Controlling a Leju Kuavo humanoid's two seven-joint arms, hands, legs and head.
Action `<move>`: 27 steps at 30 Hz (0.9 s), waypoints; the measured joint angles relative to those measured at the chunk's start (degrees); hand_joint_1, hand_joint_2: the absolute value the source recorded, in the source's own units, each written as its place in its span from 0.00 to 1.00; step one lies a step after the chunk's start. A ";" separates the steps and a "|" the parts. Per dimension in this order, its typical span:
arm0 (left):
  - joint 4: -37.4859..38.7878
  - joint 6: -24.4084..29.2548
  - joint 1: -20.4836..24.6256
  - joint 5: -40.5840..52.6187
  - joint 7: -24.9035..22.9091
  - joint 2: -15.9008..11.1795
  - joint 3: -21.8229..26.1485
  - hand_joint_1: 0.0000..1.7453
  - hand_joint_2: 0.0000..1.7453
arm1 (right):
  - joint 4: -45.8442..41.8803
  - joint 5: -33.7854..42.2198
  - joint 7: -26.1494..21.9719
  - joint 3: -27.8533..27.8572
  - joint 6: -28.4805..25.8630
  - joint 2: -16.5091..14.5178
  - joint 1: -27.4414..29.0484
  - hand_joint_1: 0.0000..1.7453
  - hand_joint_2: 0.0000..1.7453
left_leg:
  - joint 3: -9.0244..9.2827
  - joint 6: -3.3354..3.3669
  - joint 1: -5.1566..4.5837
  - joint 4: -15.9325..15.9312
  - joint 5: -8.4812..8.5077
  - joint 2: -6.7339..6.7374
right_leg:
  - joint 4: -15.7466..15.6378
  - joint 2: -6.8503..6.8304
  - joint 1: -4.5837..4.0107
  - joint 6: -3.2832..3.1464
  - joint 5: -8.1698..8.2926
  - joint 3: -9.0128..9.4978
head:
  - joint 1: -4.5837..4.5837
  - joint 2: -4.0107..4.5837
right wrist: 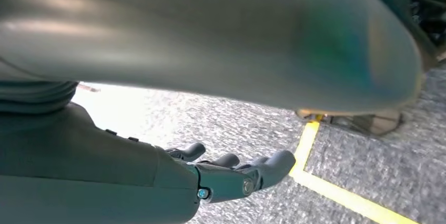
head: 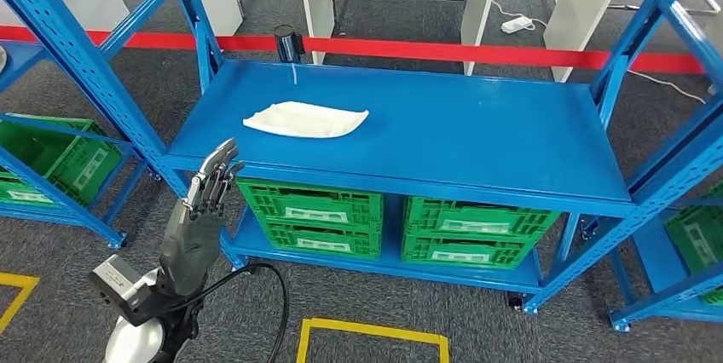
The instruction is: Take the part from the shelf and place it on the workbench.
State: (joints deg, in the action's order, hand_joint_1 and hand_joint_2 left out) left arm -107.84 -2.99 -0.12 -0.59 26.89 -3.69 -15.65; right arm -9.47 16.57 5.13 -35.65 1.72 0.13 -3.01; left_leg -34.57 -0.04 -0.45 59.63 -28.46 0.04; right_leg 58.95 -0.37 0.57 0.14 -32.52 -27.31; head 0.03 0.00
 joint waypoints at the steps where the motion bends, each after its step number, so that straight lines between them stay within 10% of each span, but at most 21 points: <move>1: -0.14 -0.02 -0.07 -0.01 -0.04 -0.03 0.00 0.00 0.00 | 0.00 0.02 0.01 0.00 -0.03 -0.05 0.01 0.00 0.00 | 0.65 0.44 0.14 -0.45 0.56 -0.14 | 0.25 -0.07 -0.03 0.38 0.01 0.25 | -0.01 0.00; 4: -0.53 -0.05 -0.25 0.06 -0.18 -0.11 0.00 0.00 0.00 | -0.01 0.11 0.00 0.00 -0.03 -0.13 -0.11 0.00 0.00 | 2.87 1.33 0.55 -1.37 0.69 -0.27 | 4.92 0.10 -0.01 1.13 -1.34 -1.60 | 0.28 0.00; 7: -0.70 -0.15 -0.62 0.22 -0.45 -0.13 0.00 0.00 0.00 | -0.01 0.15 0.11 0.00 -0.03 -0.18 -0.15 0.00 0.00 | 3.93 1.63 0.48 -1.45 -0.50 -0.34 | 13.77 0.21 0.08 1.57 -4.80 -8.32 | 0.60 0.00; 9: -0.78 -0.22 -0.97 0.37 -0.59 -0.13 0.00 0.00 0.00 | 0.00 0.15 0.18 0.00 -0.03 -0.22 0.05 0.00 0.00 | 4.92 1.56 0.46 -1.44 -1.37 -0.57 | 13.74 0.21 0.09 1.67 -3.03 -10.51 | 0.68 0.00; 12: -1.02 -0.34 -1.24 0.64 -0.89 -0.15 0.00 0.00 0.00 | 0.07 0.15 0.18 0.00 -0.03 -0.27 0.25 0.00 0.00 | 6.78 1.00 0.45 -1.45 -2.92 -0.84 | 4.20 0.23 -0.07 1.28 4.07 -8.77 | 0.76 0.00; 17: -1.78 -0.57 -1.72 1.09 -1.35 -0.34 -0.04 0.00 0.00 | 0.16 0.20 0.25 0.00 -0.04 -0.63 0.14 0.00 0.00 | 7.76 -0.78 0.40 -0.53 -3.96 -0.84 | 0.83 0.17 -0.35 -0.75 4.65 -7.24 | 0.72 0.00; 23: -2.17 -0.78 -1.80 1.27 -1.55 -0.80 -0.13 0.00 0.00 | 0.16 0.89 0.20 0.02 -1.74 -1.02 0.11 0.00 0.00 | -3.42 -2.07 0.88 15.30 -8.47 -0.49 | 0.02 0.23 -0.01 -1.85 2.47 -3.68 | 0.18 0.00; 25: -2.18 -0.86 -1.80 1.27 -1.57 -0.92 -0.13 0.00 0.00 | 0.16 0.93 0.19 0.02 -1.74 -1.12 0.15 0.00 0.00 | -4.46 -2.12 0.97 12.79 -6.08 -0.38 | 0.02 0.35 0.05 -1.64 1.40 -2.16 | 0.14 0.00; 27: -2.16 -0.95 -1.80 1.28 -1.60 -1.01 -0.14 0.00 0.00 | 0.18 0.95 0.18 0.02 -1.74 -1.20 0.12 0.00 0.00 | -3.45 -1.94 0.99 5.49 0.35 -0.17 | 0.07 0.44 0.07 -1.22 0.27 -0.87 | 0.08 0.00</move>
State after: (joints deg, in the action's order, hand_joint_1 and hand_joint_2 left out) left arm -110.00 -3.94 -1.92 0.69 25.29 -4.70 -15.79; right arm -9.29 17.51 5.31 -35.63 -0.02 -1.08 -2.89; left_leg -38.02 -1.98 0.54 65.12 -28.10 -0.13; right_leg 59.02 0.07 0.64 -1.08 -32.25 -28.19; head 0.11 0.00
